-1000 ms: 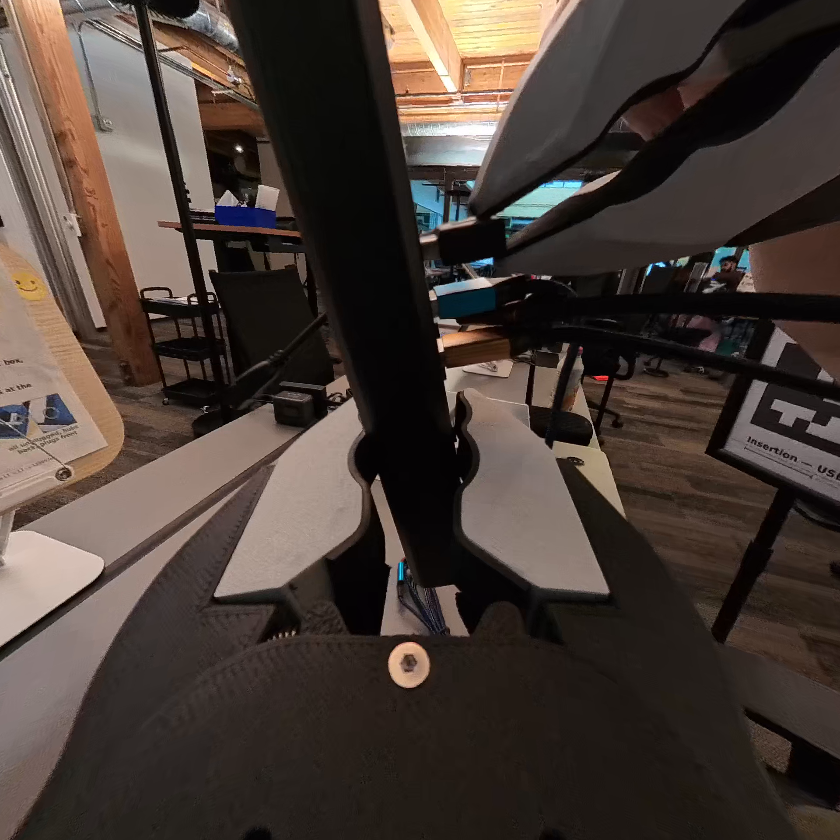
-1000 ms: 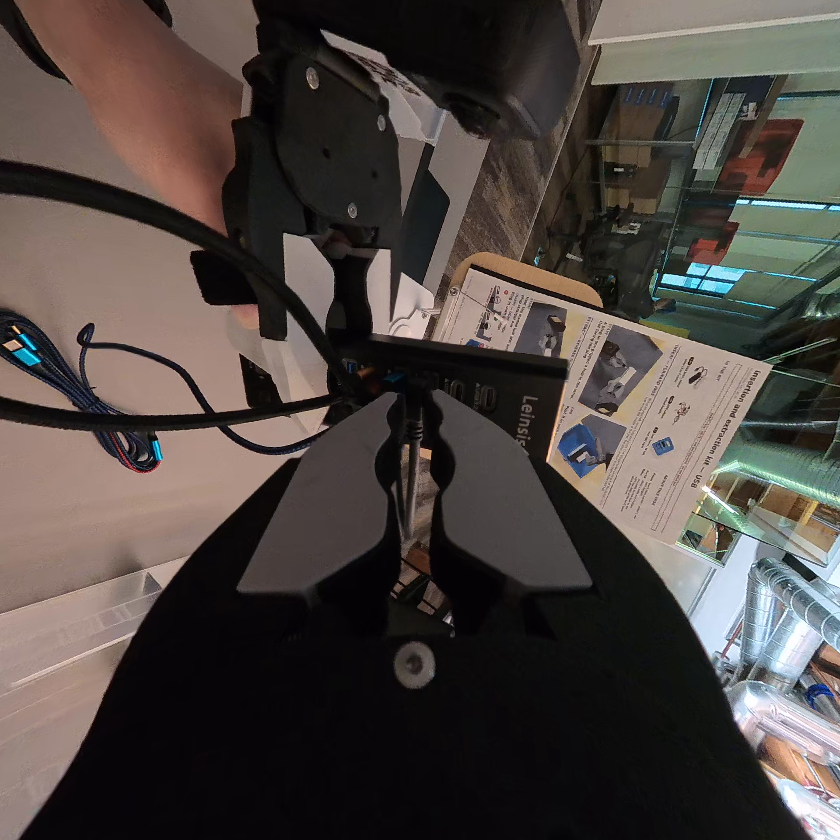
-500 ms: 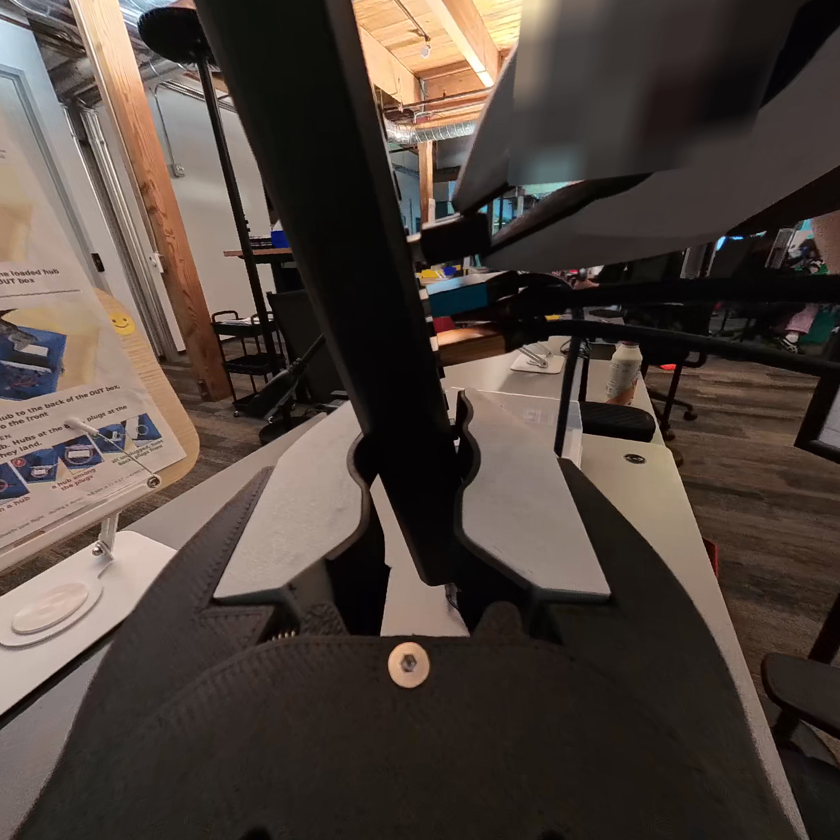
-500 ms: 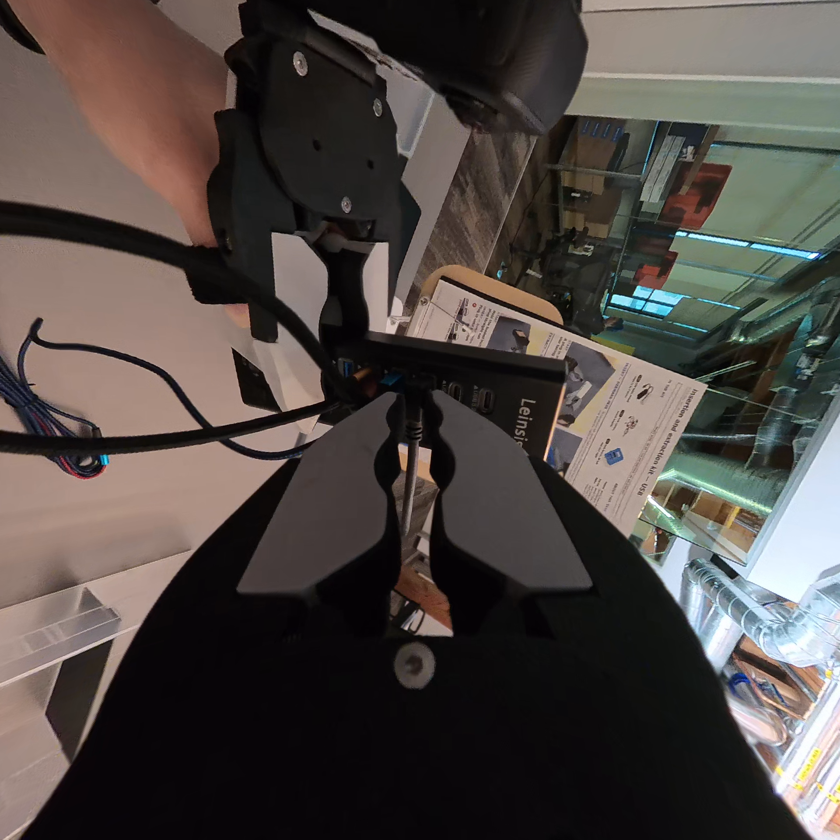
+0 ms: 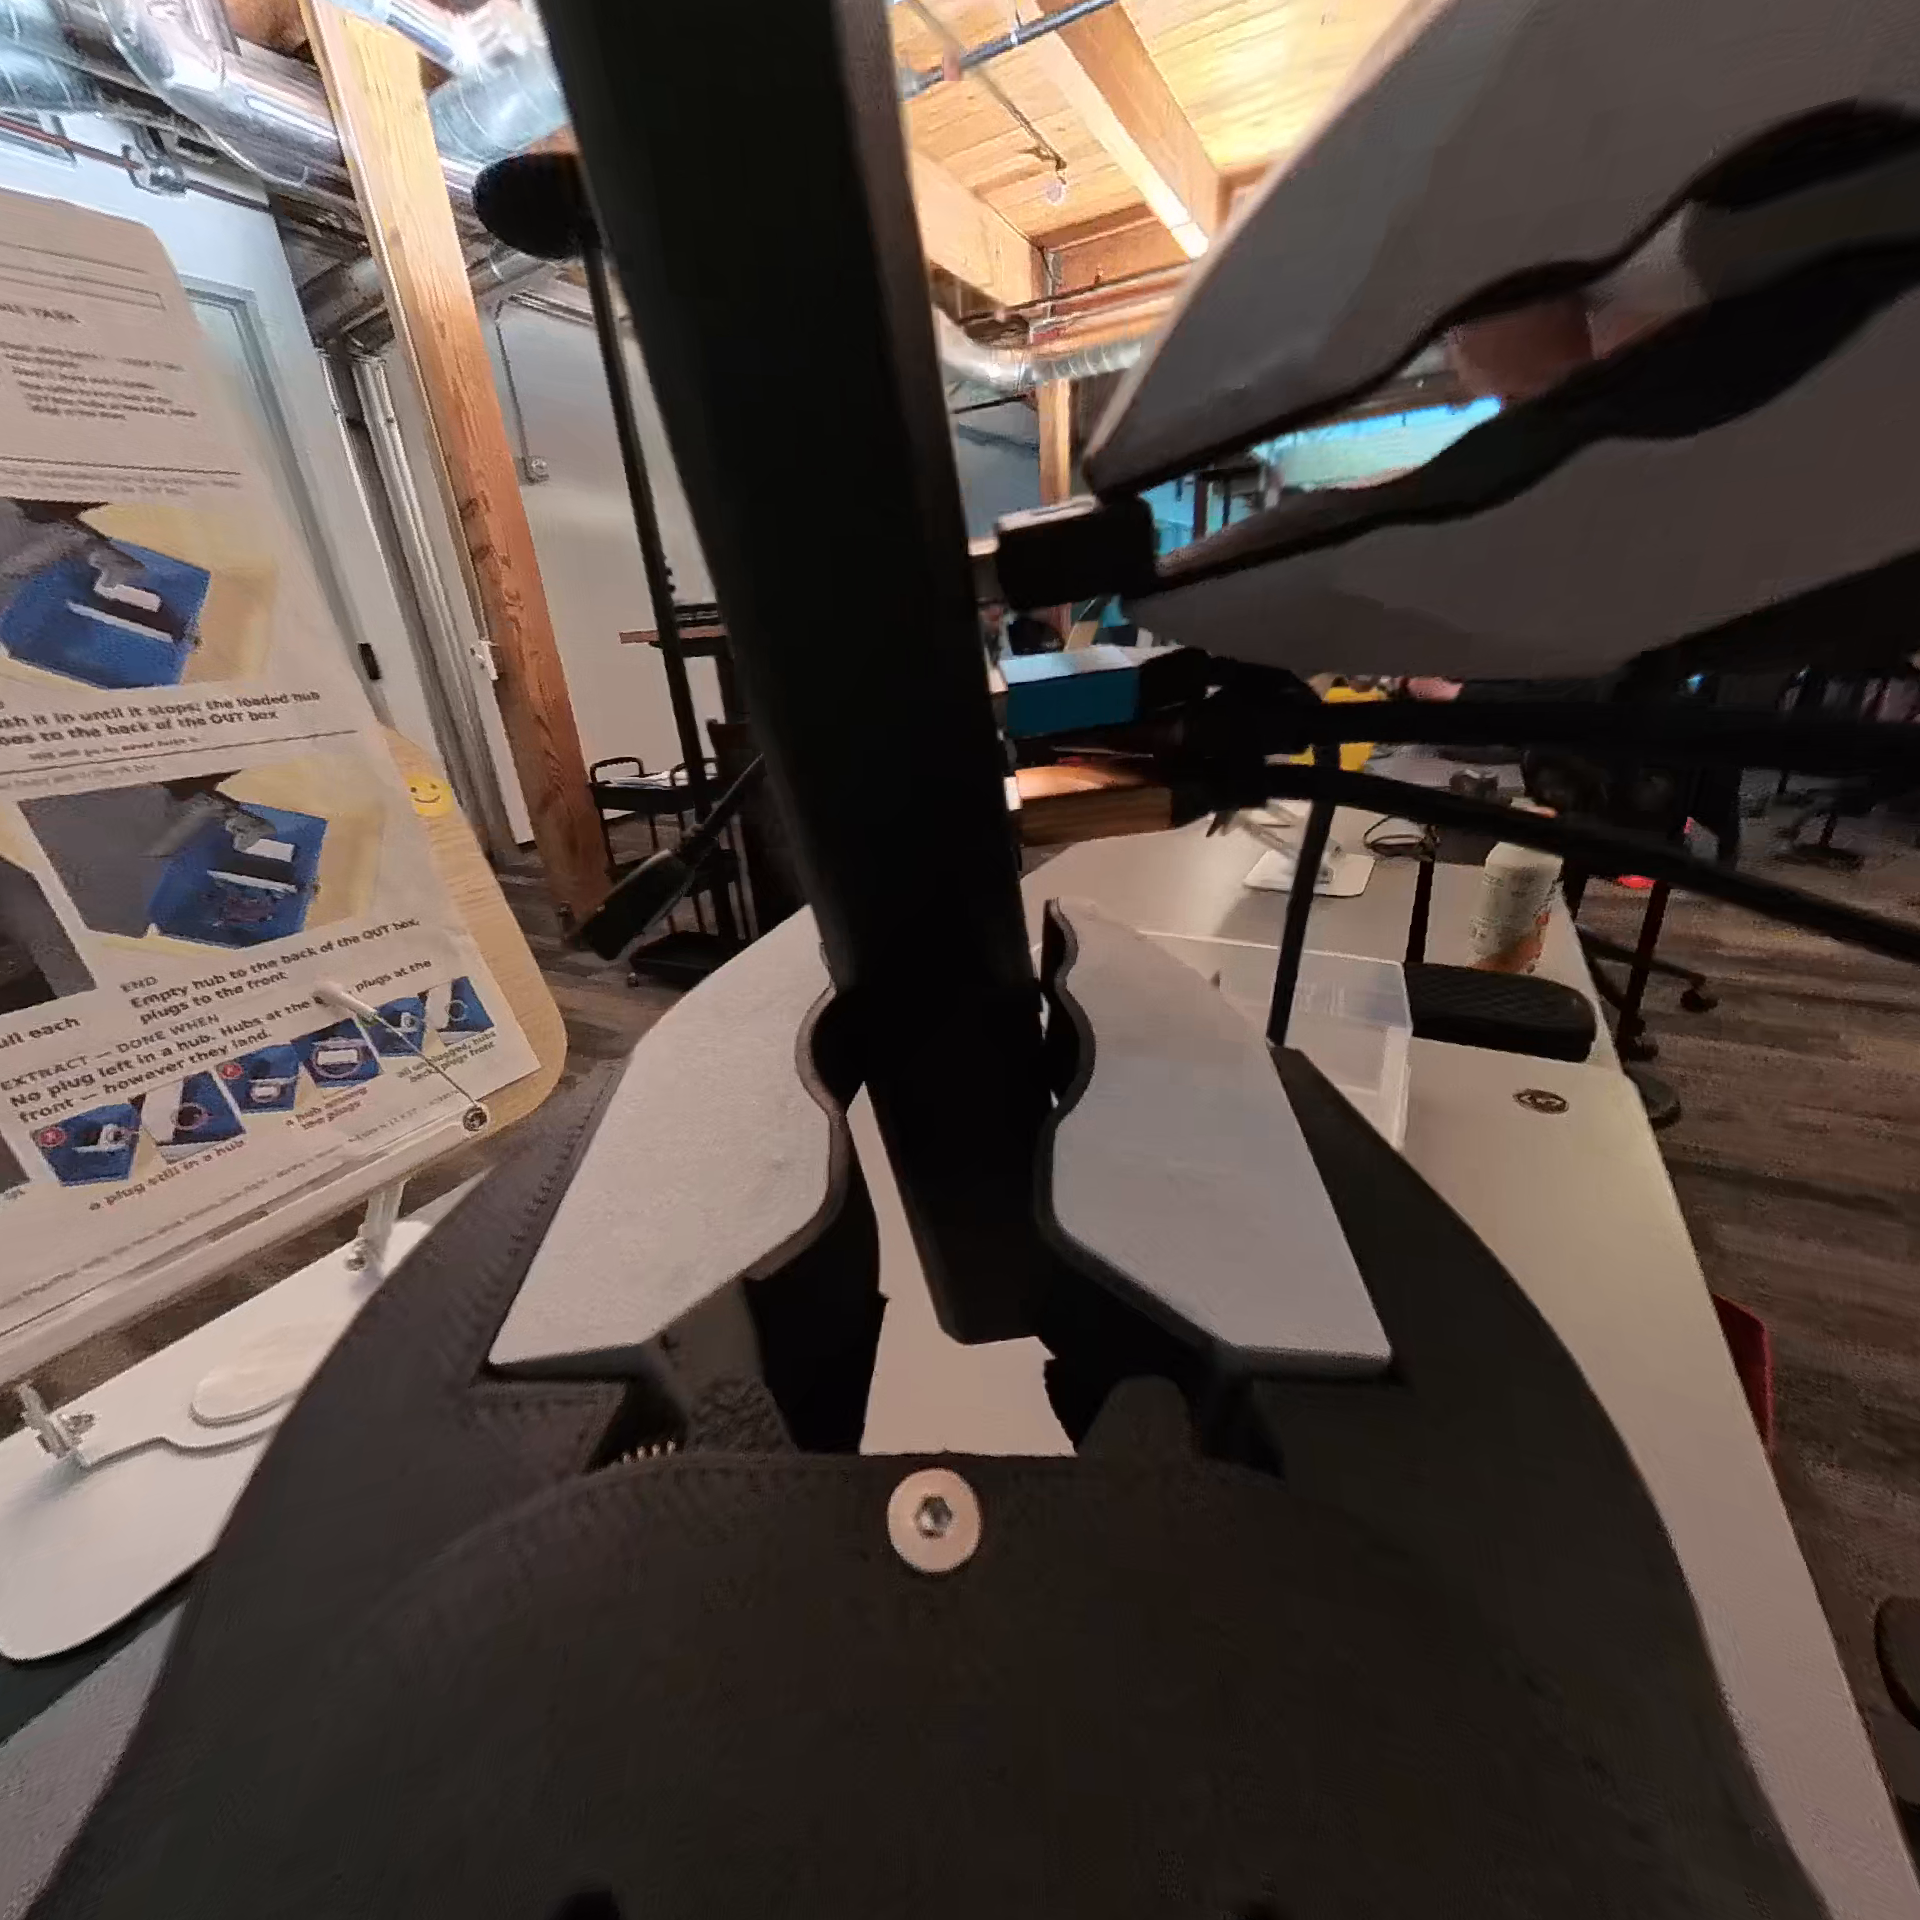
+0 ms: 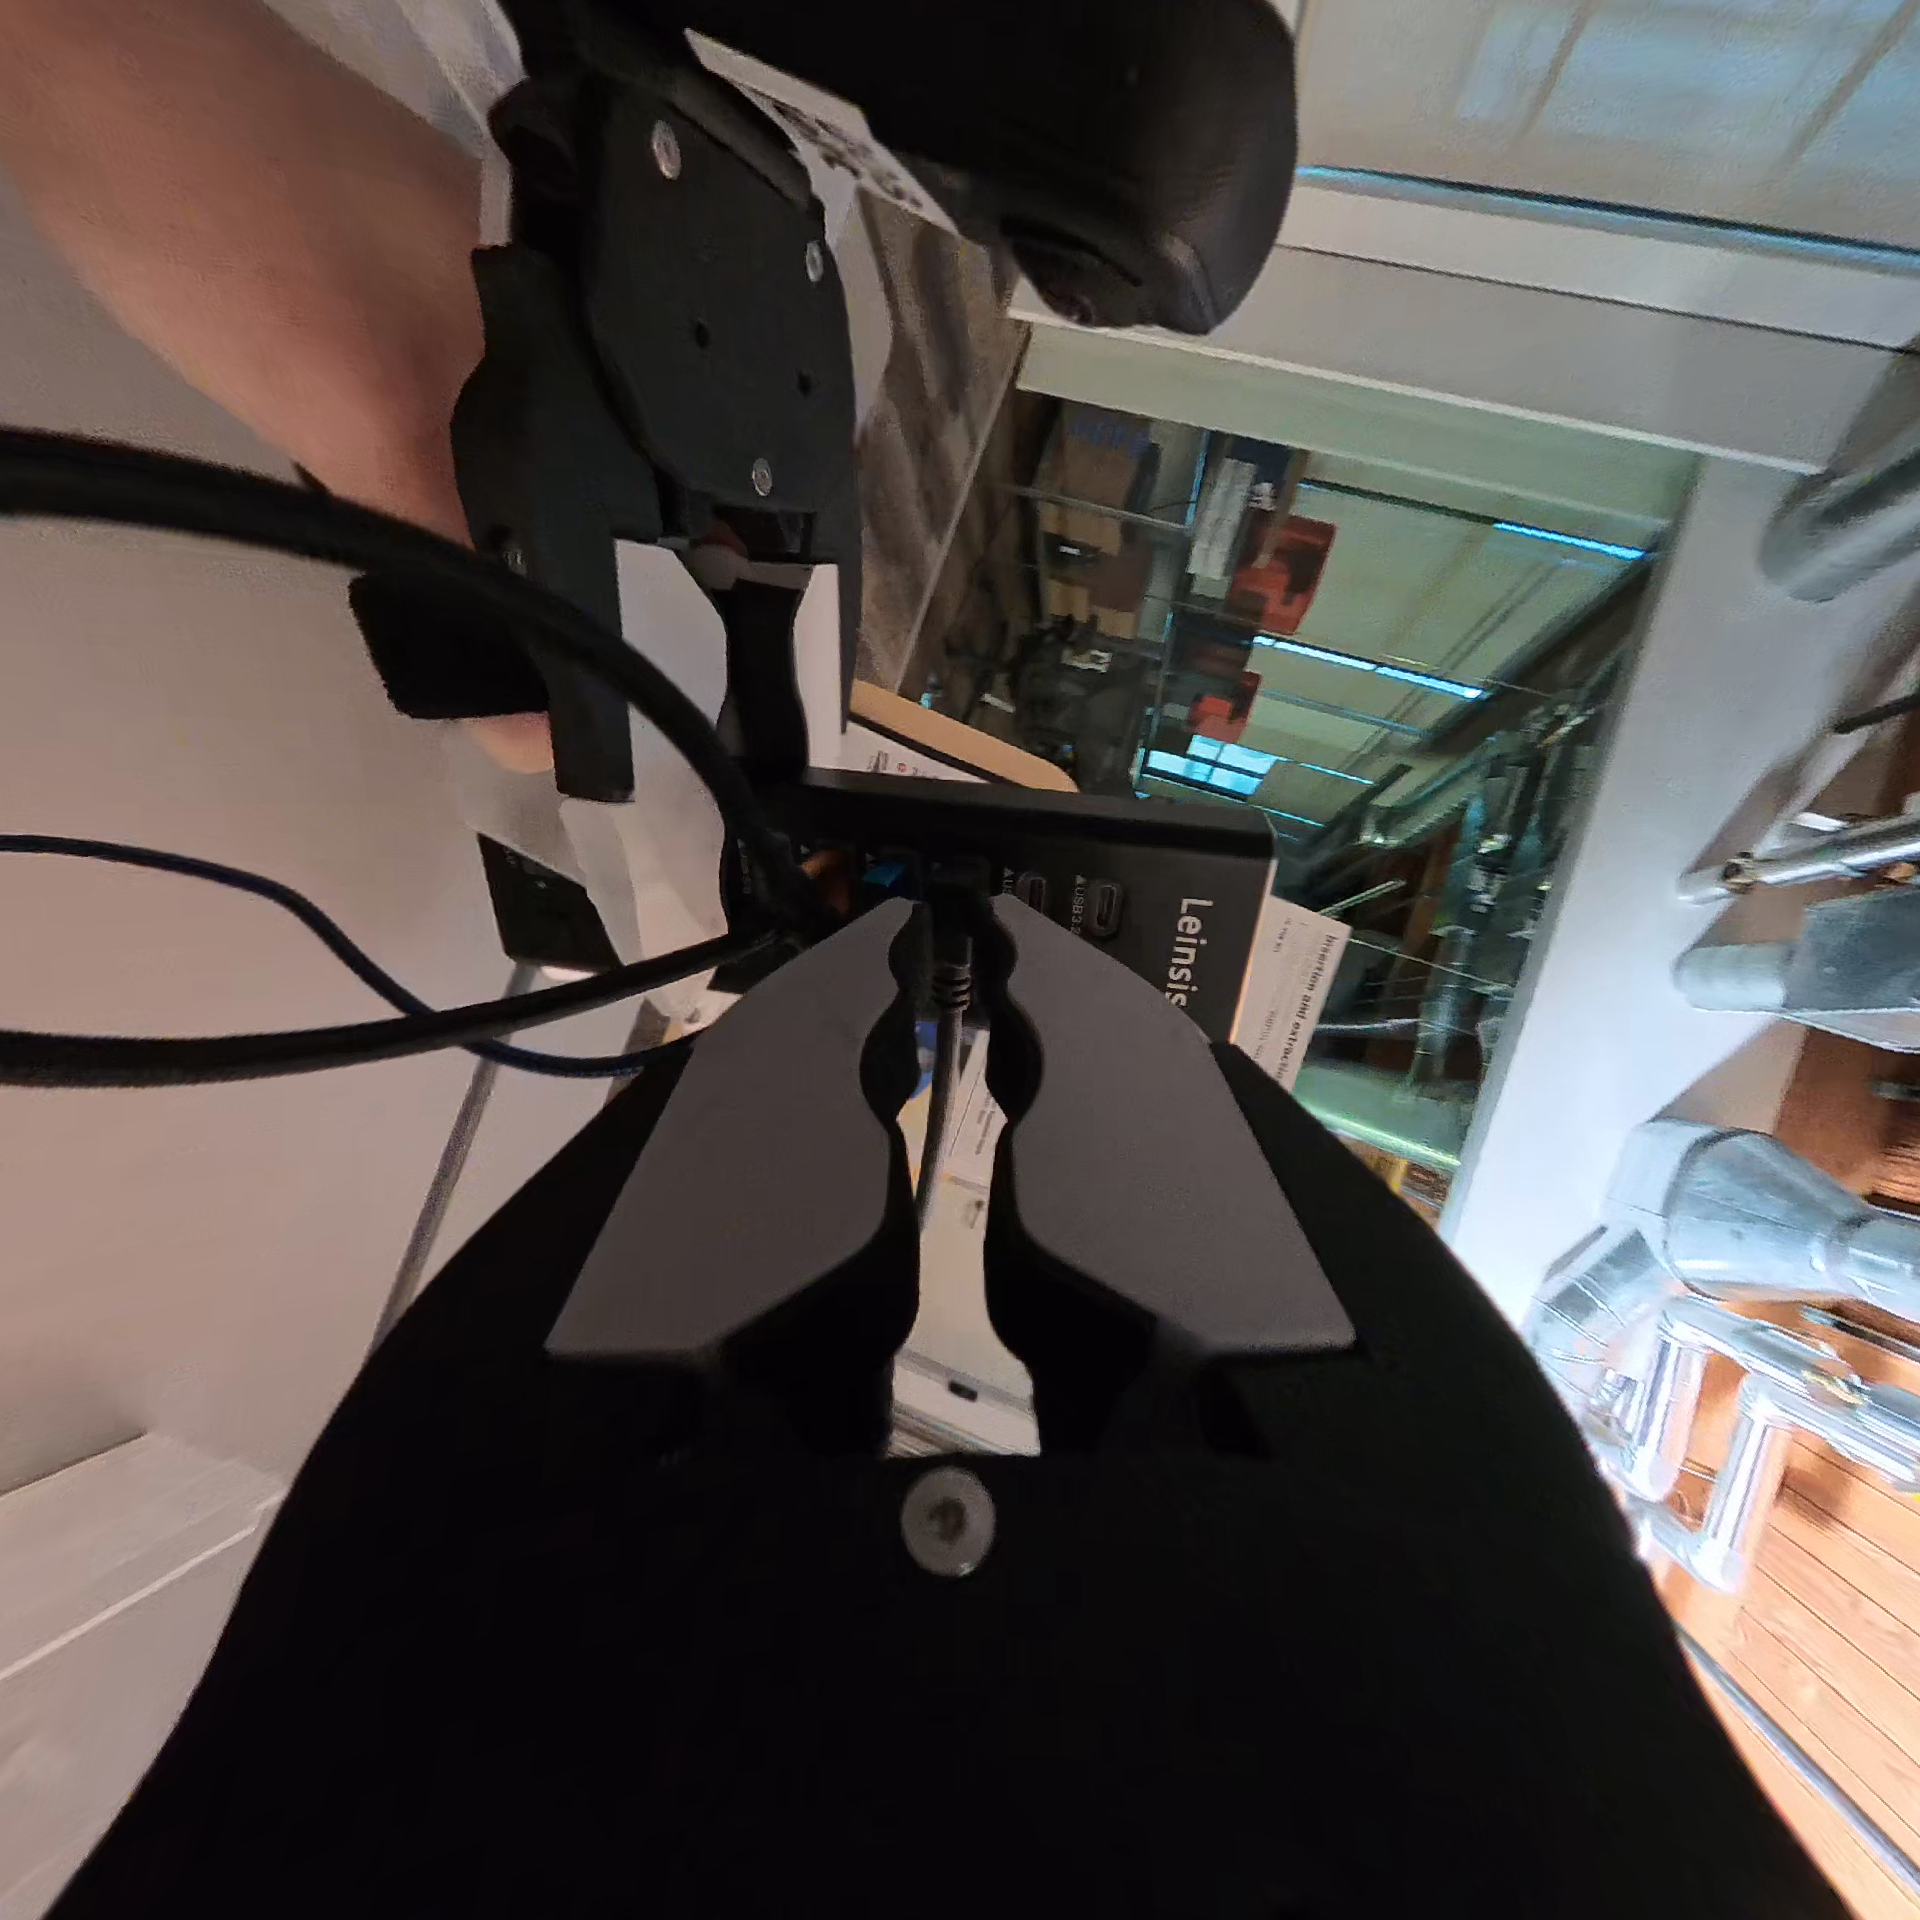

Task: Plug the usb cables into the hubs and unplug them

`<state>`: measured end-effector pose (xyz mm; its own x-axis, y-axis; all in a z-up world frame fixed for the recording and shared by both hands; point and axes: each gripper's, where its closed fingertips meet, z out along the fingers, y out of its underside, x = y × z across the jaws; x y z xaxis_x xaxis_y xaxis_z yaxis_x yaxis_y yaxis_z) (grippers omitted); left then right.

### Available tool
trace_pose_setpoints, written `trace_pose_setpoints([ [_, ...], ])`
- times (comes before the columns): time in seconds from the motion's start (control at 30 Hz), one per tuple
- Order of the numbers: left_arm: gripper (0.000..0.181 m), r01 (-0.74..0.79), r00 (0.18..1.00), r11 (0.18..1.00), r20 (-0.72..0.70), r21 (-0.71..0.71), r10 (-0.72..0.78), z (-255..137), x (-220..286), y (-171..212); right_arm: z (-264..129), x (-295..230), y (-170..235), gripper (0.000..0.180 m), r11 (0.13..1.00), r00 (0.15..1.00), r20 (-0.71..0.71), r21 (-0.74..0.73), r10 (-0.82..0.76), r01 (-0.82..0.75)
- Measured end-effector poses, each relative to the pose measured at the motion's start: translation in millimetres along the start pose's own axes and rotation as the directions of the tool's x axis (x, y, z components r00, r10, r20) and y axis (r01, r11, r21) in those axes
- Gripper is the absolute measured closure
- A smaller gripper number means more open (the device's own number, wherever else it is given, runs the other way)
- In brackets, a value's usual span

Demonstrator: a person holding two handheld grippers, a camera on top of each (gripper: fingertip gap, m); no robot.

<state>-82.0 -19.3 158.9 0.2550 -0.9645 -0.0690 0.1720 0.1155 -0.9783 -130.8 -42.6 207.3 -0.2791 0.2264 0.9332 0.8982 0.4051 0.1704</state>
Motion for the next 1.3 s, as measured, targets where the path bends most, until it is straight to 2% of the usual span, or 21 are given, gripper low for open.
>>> trace_pose_setpoints([
  [0.17, 0.151, -0.037, 0.999, 0.998, -0.009, 0.053, 0.037, -2, -2, -4, -1, -1, -6, 0.172, 1.0, 0.997, -0.071, -0.008, -0.028, 0.027],
  [0.3, 0.152, 0.018, 0.999, 0.994, -0.038, 0.109, -0.014, -2, 0, -8, -1, -3, -7, 0.172, 1.0, 0.997, -0.077, -0.013, -0.021, 0.02],
  [0.43, 0.152, -0.004, 0.998, 0.996, -0.063, 0.09, 0.009, -2, 1, -4, 1, -6, -5, 0.172, 1.0, 0.997, -0.077, -0.018, -0.003, 0.001],
  [0.57, 0.151, -0.114, 0.993, 0.988, 0.017, 0.106, 0.113, -7, 1, -13, -6, 0, -9, 0.171, 0.998, 0.993, -0.11, 0.035, 0.052, -0.048],
  [0.93, 0.15, -0.265, 0.96, 0.963, 0.108, 0.054, 0.258, -13, 2, -18, -15, 2, -14, 0.172, 0.998, 0.982, -0.187, 0.068, 0.01, 0.003],
  [1.07, 0.15, -0.282, 0.951, 0.958, 0.145, 0.042, 0.273, -13, -1, -18, -14, 2, -11, 0.172, 0.999, 0.976, -0.215, 0.024, -0.021, 0.027],
  [1.2, 0.15, -0.326, 0.926, 0.945, 0.199, -0.001, 0.32, -15, -9, -18, -11, 2, -9, 0.172, 1.0, 0.982, -0.186, 0.008, 0.014, -0.012],
  [1.3, 0.15, -0.296, 0.937, 0.955, 0.196, 0.01, 0.288, -15, -9, -18, -9, 5, -10, 0.172, 1.0, 0.981, -0.193, 0.018, 0.015, -0.011],
])
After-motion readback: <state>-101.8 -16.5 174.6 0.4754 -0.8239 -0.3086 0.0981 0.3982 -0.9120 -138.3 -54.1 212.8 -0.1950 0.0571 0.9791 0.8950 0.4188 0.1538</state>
